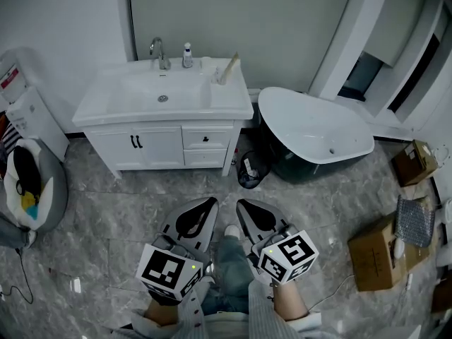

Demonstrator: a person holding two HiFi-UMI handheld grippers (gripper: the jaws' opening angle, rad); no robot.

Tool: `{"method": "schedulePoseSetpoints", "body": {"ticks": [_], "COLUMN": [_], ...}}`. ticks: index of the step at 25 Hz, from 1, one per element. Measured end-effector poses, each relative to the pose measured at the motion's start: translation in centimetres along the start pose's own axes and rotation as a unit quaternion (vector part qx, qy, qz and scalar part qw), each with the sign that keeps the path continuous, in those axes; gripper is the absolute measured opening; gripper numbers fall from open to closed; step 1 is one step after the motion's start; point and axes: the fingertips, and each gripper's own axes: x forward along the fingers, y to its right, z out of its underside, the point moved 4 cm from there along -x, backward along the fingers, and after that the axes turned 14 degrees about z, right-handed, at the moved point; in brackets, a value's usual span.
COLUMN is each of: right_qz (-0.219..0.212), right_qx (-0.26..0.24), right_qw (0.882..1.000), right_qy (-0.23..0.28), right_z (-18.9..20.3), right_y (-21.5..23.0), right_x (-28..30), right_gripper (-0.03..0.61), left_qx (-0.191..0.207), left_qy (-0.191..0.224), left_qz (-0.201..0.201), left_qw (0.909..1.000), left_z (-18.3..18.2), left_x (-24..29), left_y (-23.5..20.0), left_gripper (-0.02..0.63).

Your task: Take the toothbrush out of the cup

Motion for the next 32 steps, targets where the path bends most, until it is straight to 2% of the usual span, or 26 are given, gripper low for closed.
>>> {"method": "schedulePoseSetpoints", "body": {"ticks": [14,21,32], "right_qz": [-0.027,-0.039,-0.075], "right_qx": [0.009,0.012,0.014], "right_qw": [1.0,0.999,0.997], "right_qy": [-0.012,-0.018,-0.013], "right_z": [-2.0,-4.3,-6.7], "right_y": [5.9,11.4,19.0], "right_x": [10.6,15.7,22.2], "right_gripper": [0.01,0.01,0.011], "left_qx": [0.005,0.009,0.031], "left_qy": [-0.015,-0.011,-0.012], "left_qz": [-0.038,-0.053,-0.088], "left_qw": [0.9992,0.9985,0.9956], "left_z": [-0.6,-2.1,-3.1], "left_x": [7.2,13.4,21.8], "left_y": [-9.0,-13.6,-18.1], "left_gripper": [0.017,0.017,0.017]}}
